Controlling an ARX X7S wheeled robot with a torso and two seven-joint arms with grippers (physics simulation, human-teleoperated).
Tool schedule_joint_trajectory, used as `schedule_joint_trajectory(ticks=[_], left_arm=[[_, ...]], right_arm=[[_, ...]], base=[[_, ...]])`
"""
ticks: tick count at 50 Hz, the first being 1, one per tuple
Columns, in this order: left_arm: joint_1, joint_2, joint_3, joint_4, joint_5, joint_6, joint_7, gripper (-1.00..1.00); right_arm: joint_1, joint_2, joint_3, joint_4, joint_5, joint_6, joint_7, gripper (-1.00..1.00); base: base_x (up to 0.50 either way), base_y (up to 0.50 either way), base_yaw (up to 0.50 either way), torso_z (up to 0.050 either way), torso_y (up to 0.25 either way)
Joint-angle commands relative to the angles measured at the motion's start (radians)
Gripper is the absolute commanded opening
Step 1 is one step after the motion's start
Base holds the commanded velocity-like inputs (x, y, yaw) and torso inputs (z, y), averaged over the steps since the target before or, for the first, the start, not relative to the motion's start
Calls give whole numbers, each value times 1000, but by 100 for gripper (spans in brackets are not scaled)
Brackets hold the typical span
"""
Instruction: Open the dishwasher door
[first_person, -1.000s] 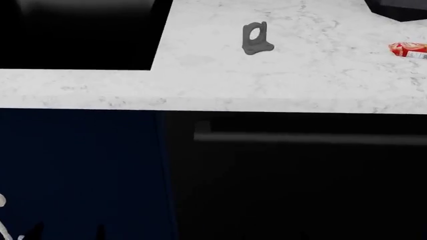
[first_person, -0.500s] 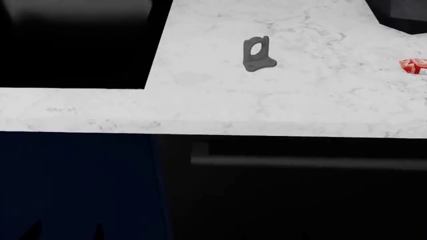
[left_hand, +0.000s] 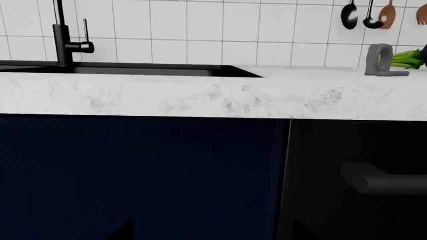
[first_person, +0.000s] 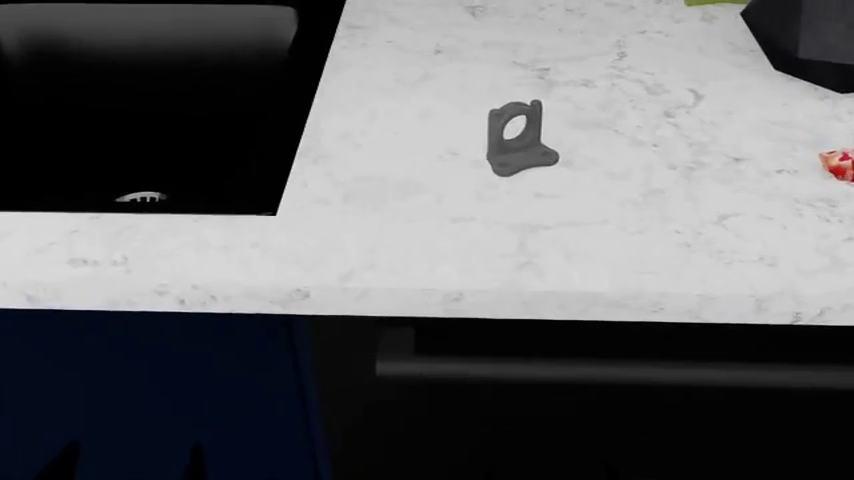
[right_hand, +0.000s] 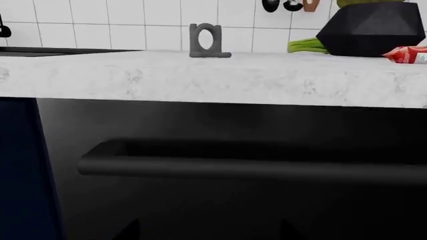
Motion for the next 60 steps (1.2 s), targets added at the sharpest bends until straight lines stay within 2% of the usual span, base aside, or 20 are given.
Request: schedule_joint_trajectory(ticks=[1, 6, 15, 19, 30, 47, 60], left_arm=[[0, -6, 7, 7, -5, -1, -8, 100], [-3, -10, 9, 12, -10, -3, -9, 100], [-12, -7, 19, 2, -17, 6, -6, 100], [-12, -9, 19, -5, -18, 16, -7, 100], [-13, -12, 27, 4, -17, 19, -17, 100], [-12, -23, 28, 7, -26, 32, -26, 100], [-4, -38, 25, 29, -32, 28, -38, 100]], right_arm=[[-12, 47, -39, -70, -92, 68, 33, 100], [-4, 138, -103, -206, -283, 257, 38, 100], [26, 275, -241, -277, -563, 392, -25, 100], [43, 307, -312, -278, -675, 435, -60, 100], [87, 327, -410, -249, -831, 500, -119, 100], [197, 288, -439, -49, -801, 452, -123, 100], [273, 278, -441, 23, -802, 459, -148, 100]], base=[[0, 0, 0, 0, 0], [0, 0, 0, 0, 0], [0, 0, 0, 0, 0], [0, 0, 0, 0, 0], [0, 0, 0, 0, 0], [0, 0, 0, 0, 0], [0, 0, 0, 0, 0]])
